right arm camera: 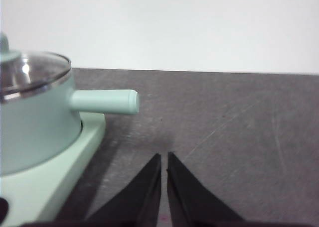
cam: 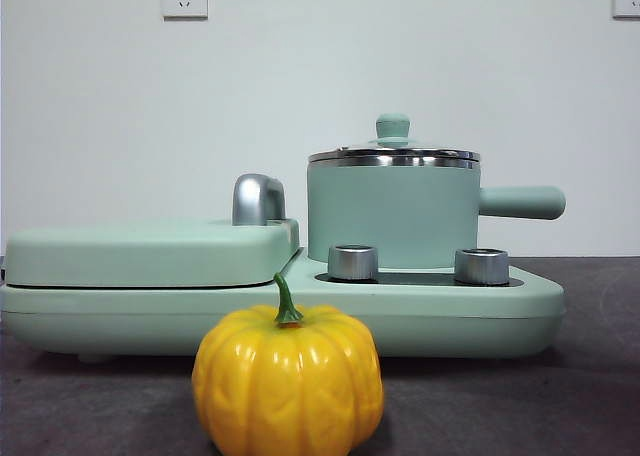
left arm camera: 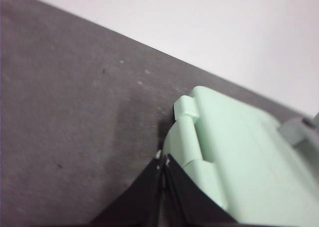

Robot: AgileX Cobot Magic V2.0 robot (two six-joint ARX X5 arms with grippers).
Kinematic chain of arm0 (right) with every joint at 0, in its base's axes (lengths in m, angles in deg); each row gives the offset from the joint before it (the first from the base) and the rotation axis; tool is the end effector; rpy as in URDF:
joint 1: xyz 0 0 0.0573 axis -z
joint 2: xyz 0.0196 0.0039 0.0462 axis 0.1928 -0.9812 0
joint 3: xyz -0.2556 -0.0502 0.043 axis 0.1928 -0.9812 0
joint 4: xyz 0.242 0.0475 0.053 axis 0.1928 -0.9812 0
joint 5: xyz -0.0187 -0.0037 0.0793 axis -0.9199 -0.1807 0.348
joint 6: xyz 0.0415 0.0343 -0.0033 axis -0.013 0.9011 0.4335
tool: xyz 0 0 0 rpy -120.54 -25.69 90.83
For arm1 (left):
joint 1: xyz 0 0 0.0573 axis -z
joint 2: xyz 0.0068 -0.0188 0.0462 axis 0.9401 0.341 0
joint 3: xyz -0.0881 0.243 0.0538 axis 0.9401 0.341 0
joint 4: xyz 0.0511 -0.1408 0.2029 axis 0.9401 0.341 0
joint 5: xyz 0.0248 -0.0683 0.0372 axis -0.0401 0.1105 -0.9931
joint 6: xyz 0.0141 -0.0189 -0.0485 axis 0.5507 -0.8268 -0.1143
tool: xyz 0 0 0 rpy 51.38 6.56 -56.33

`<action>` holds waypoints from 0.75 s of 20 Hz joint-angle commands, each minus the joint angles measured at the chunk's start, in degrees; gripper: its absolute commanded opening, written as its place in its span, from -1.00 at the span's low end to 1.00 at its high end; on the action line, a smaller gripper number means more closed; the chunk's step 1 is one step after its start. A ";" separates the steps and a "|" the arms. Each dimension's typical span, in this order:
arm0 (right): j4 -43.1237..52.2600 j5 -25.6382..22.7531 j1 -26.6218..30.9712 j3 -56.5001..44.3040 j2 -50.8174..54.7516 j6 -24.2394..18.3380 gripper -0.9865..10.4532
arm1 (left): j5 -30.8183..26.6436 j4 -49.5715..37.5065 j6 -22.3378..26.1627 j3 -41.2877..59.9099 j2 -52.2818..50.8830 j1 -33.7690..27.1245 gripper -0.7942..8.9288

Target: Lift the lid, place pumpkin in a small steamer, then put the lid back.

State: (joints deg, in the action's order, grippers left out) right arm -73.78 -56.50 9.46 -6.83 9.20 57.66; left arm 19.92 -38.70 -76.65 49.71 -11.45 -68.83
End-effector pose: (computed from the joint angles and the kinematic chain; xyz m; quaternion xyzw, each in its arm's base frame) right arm 0.0965 0.0058 0.1644 0.0389 0.0180 0.0657 0.9969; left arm 0.0951 -0.0052 0.1608 -0.2338 0.0687 -0.0508 0.9685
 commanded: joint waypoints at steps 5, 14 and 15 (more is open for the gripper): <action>1.73 -0.17 -0.09 -0.17 -0.02 11.76 -0.79 | 0.15 -1.99 -11.45 1.11 -0.11 -0.09 -0.82; 14.67 0.02 -0.09 0.09 -0.02 11.76 -0.80 | 0.11 -18.25 -8.13 -0.74 -0.11 -0.11 -0.82; 15.04 0.02 -0.09 0.59 -0.02 11.76 -0.80 | 0.11 -17.94 -7.85 -1.70 -0.09 -0.11 -0.82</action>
State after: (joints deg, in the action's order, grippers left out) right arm -59.42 -56.50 9.46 -6.76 9.20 68.59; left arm 19.90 -56.10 -86.07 48.97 -11.45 -68.83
